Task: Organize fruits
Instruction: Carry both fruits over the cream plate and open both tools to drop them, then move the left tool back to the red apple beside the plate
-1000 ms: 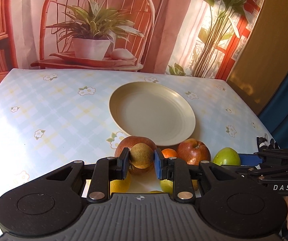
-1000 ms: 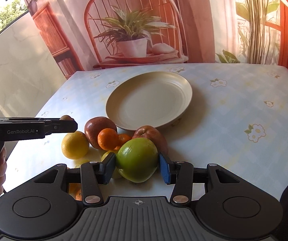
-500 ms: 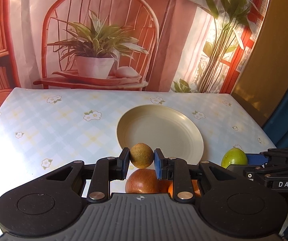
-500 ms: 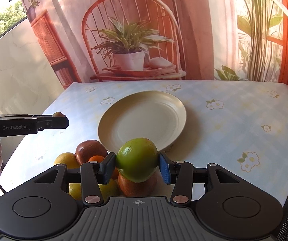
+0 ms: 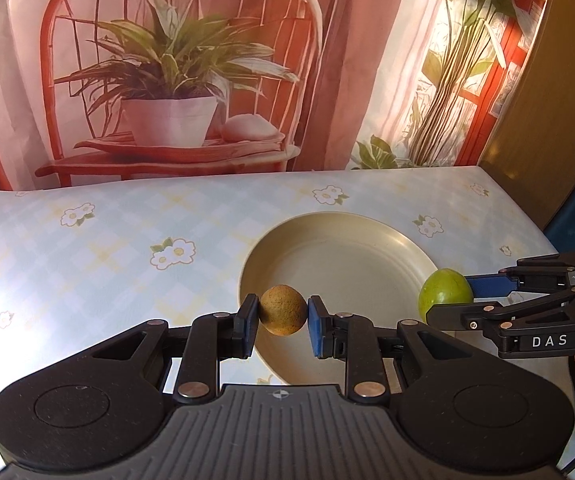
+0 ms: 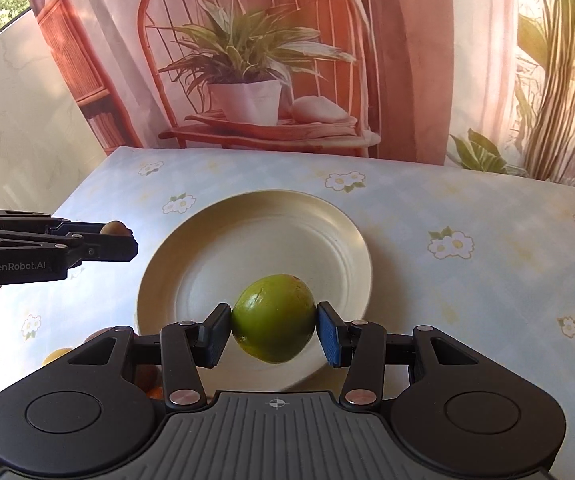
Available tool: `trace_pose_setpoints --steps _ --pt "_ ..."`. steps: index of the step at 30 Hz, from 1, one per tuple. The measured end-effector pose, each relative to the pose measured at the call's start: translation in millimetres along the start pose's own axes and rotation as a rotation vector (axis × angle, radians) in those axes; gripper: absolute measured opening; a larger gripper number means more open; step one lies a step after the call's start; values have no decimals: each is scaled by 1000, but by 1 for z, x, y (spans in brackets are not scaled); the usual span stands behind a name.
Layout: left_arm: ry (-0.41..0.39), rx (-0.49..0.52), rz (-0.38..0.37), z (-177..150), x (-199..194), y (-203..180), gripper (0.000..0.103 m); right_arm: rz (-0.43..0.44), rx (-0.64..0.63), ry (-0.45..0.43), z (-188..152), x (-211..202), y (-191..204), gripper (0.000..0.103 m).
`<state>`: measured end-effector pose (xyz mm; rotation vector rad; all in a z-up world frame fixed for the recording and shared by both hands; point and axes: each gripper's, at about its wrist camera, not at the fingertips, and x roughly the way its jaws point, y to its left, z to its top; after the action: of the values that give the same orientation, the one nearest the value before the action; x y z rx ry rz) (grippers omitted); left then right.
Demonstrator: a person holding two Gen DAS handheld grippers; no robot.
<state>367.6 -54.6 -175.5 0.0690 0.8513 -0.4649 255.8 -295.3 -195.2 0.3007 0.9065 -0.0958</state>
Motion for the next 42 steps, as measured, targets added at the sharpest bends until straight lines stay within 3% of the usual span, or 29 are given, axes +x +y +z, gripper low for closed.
trace_pose_setpoints --steps 14,18,25,33,42 --pt "45 63 -22 15 62 4 28 -29 -75 34 29 57 -16 43" --pt "73 101 -11 14 71 -1 28 -47 -106 38 33 64 -14 43" --pt "73 104 26 9 75 -7 28 -34 -37 -6 26 46 -19 45" --pt "-36 36 23 6 9 -12 29 -58 0 -87 3 -9 -4 46" --pt "-89 -44 74 -32 -76 2 29 -75 67 -148 -45 -62 25 46"
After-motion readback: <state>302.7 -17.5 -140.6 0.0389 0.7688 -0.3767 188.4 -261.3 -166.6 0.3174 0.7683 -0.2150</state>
